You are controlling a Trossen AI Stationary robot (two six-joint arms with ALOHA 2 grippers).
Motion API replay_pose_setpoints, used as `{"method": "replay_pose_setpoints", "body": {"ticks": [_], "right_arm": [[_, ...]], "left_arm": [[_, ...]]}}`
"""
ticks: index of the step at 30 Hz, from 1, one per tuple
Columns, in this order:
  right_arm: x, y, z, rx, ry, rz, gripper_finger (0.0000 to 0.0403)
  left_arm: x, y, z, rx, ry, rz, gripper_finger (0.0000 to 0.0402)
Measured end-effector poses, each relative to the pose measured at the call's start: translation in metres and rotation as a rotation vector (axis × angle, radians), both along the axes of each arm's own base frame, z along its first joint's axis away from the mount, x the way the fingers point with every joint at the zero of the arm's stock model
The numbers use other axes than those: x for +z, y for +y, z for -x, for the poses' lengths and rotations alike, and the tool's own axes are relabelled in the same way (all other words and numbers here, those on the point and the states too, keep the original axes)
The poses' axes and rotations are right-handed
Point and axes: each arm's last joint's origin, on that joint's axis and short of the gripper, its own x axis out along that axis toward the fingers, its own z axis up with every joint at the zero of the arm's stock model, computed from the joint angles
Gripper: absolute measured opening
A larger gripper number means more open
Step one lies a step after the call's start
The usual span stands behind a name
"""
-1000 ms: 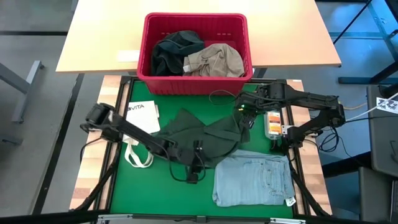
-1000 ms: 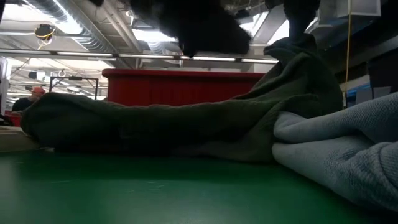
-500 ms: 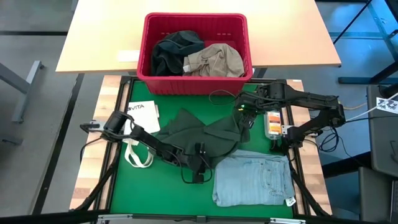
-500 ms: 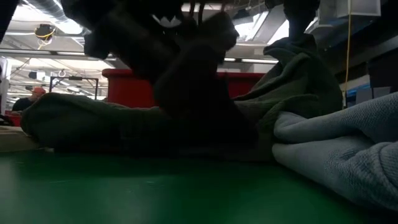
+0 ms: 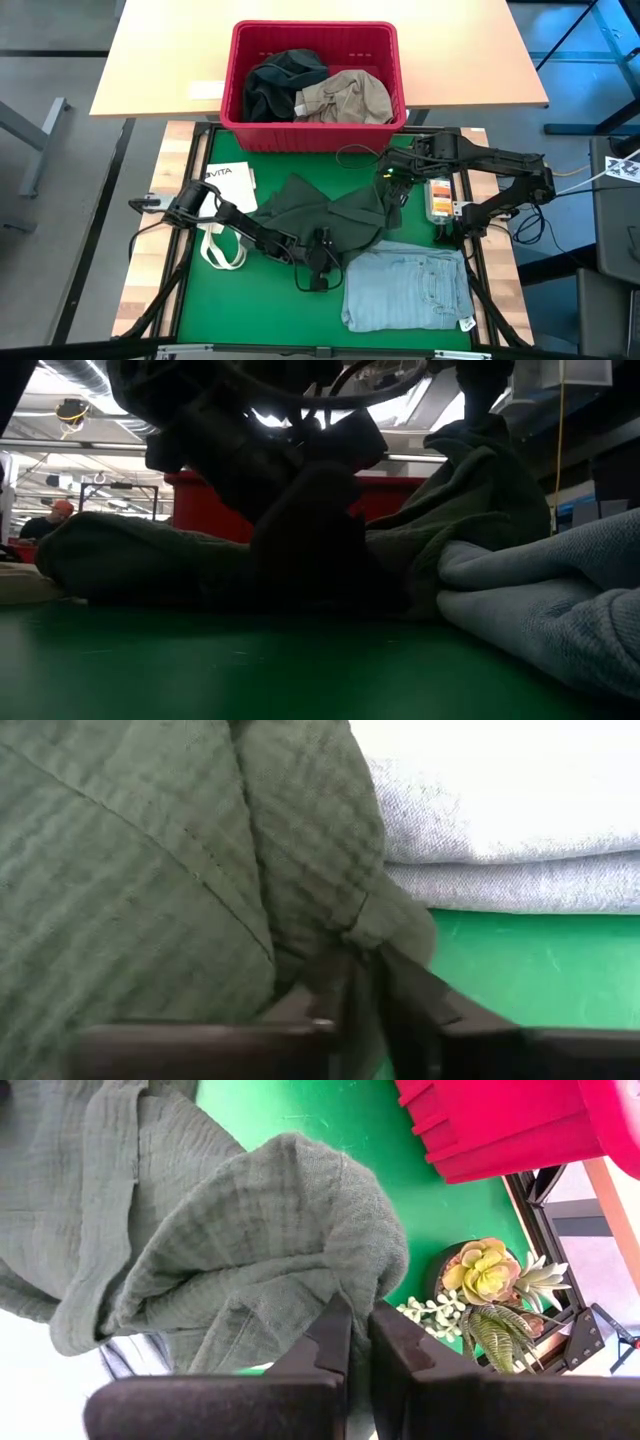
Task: Fold Laundry from Bin
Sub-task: Fold the green shirt
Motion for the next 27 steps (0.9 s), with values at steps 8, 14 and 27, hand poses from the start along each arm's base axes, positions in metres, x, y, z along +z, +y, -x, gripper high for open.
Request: {"method": "replay_pose_setpoints", "body": {"ticks": [8, 14, 27], "right_arm": [[0.0, 0.0, 0.0, 0.0, 0.0, 0.0, 0.0017], [0.0, 0.0, 0.0, 0.001, 0.0, 0.001, 0.0017], [0.001, -0.002, -0.004, 0.001, -0.039, 0.017, 0.0017]], "left_arm": [[0.025, -0.007, 0.004, 0.0, -0.046, 0.051, 0.0002], [0.055, -0.01, 0.007, -0.014, -0.13, 0.092, 0.0001], [0.12, -0.017, 0.0, -0.116, -0.597, 0.378, 0.0]]}}
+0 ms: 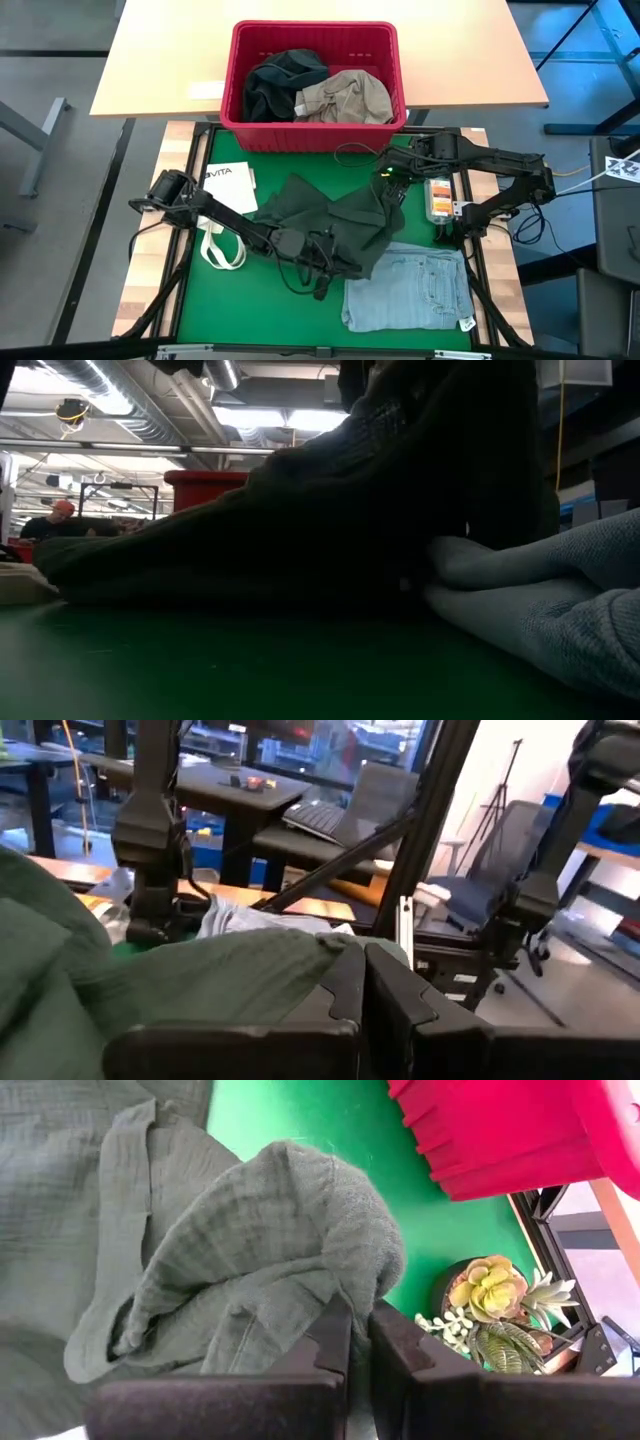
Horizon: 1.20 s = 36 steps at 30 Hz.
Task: Fold Laundry from Bin
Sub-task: Fold the green shirt
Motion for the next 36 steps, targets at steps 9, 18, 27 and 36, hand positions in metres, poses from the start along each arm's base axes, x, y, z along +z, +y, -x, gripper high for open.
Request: {"method": "replay_pose_setpoints", "body": {"ticks": [9, 18, 27, 36], "right_arm": [[0.0, 0.0, 0.0, -0.001, 0.001, 0.006, 0.0017], [0.0, 0.0, 0.0, -0.002, 0.002, 0.008, 0.0017], [0.0, 0.0, 0.0, -0.001, 0.005, 0.007, 0.0017], [0.0, 0.0, 0.0, -0.001, 0.005, 0.007, 0.0017]], "left_arm": [[0.028, -0.041, -0.024, -0.065, -0.102, 0.006, 0.0], [0.018, -0.071, -0.092, -0.042, -0.121, -0.071, 0.0], [-0.043, -0.083, -0.129, -0.026, -0.032, -0.104, 0.0], [-0.08, -0.072, -0.136, 0.014, 0.079, -0.148, 0.0011]]}}
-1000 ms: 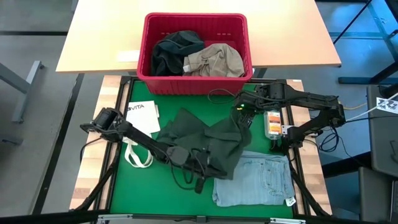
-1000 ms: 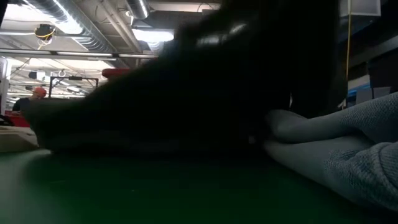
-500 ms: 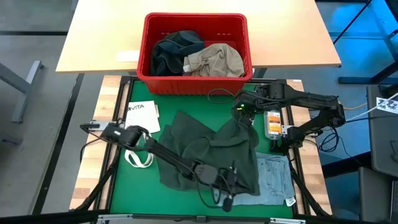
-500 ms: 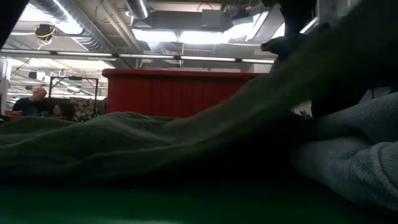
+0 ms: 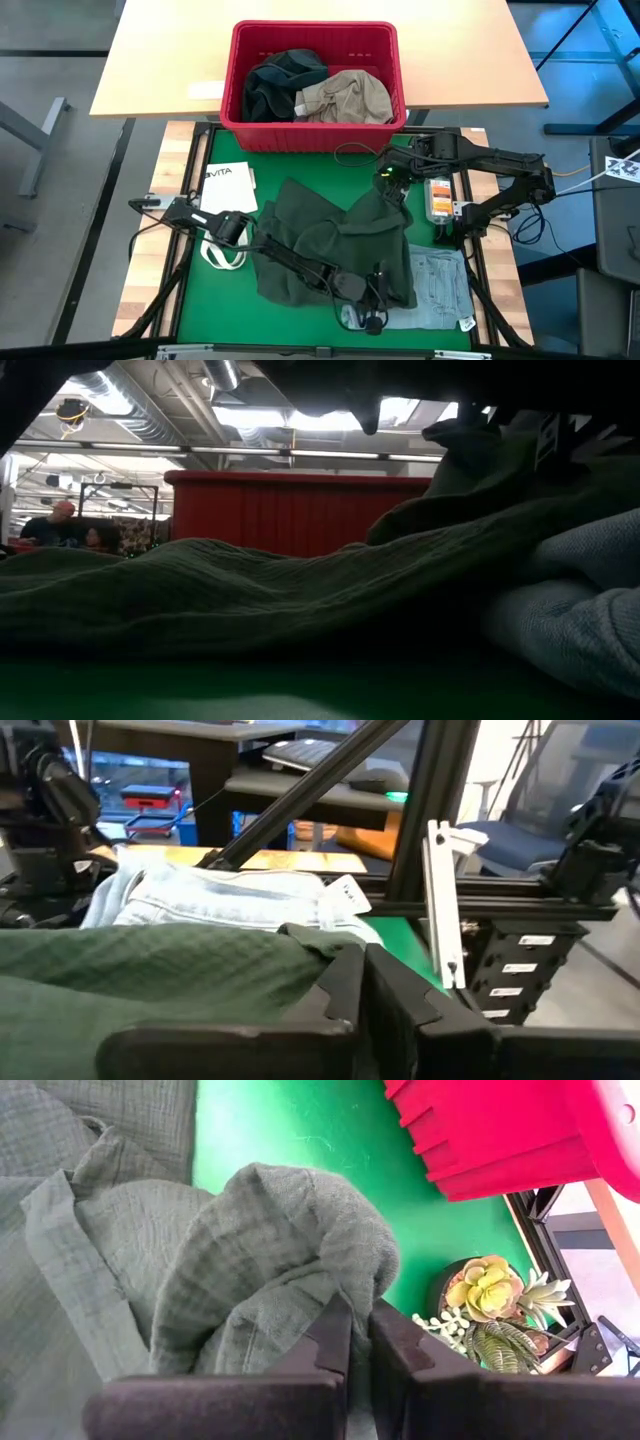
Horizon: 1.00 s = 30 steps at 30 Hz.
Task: Fold Laundry from Bin
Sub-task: Fold the green shirt
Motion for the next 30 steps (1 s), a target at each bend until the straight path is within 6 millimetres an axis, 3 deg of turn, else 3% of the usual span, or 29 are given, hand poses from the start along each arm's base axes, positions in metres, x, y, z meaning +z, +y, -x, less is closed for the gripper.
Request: {"method": "replay_pose_setpoints", "body": {"ticks": [12, 15, 20, 30], "right_arm": [[0.0, 0.0, 0.0, 0.0, 0.005, -0.002, 0.0017], [0.0, 0.0, 0.0, 0.0, 0.006, -0.003, 0.0017], [-0.001, 0.001, 0.002, 0.004, 0.021, -0.006, 0.0017], [0.0, -0.015, 0.013, -0.018, 0.115, 0.058, 0.0029]], "left_arm": [[0.002, 0.009, -0.003, 0.016, 0.004, -0.014, 0.0147], [0.007, 0.014, -0.004, 0.013, -0.007, -0.105, 0.0165], [0.026, 0.023, -0.001, 0.066, 0.058, -0.263, 0.0173], [0.093, 0.038, 0.033, 0.098, 0.295, -0.523, 0.0152]]}}
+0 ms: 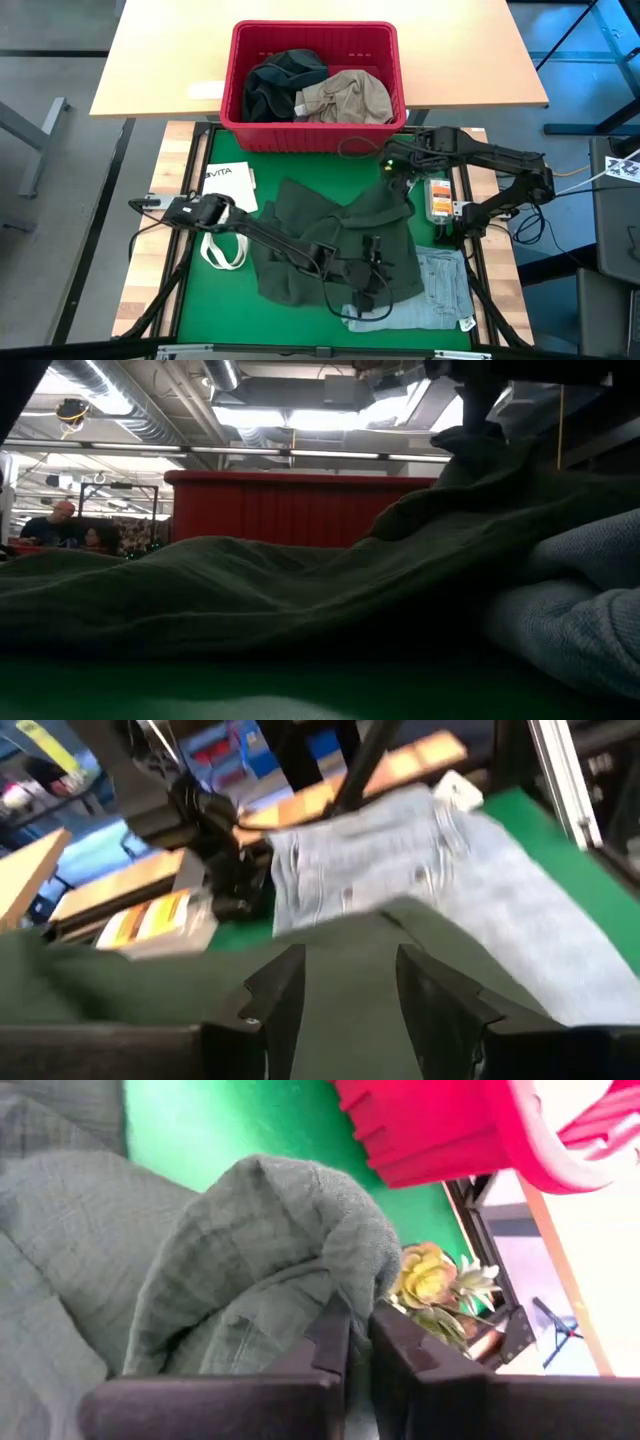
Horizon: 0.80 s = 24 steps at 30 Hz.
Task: Fold Laundry from Bin
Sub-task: Fold the green shirt
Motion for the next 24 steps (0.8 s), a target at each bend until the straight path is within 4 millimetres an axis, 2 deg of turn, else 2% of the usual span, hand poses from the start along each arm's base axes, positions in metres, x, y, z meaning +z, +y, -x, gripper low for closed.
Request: {"method": "replay_pose_setpoints", "body": {"ticks": [6, 13, 18, 24], "right_arm": [[0.0, -0.013, 0.008, -0.04, 0.003, -0.016, 0.0109], [-0.001, -0.018, 0.014, -0.07, 0.025, -0.025, 0.0197], [-0.002, -0.014, 0.017, -0.058, 0.048, -0.097, 0.0222], [-0.003, -0.006, 0.012, -0.003, -0.108, -0.361, 0.0223]], "left_arm": [[0.032, 0.01, 0.028, 0.018, 0.151, -0.047, 0.0132], [0.061, 0.012, 0.066, 0.063, 0.294, -0.021, 0.0116], [0.06, 0.008, 0.095, 0.134, 0.49, 0.053, 0.011], [0.046, 0.001, 0.123, 0.289, 0.738, 0.191, 0.011]]}}
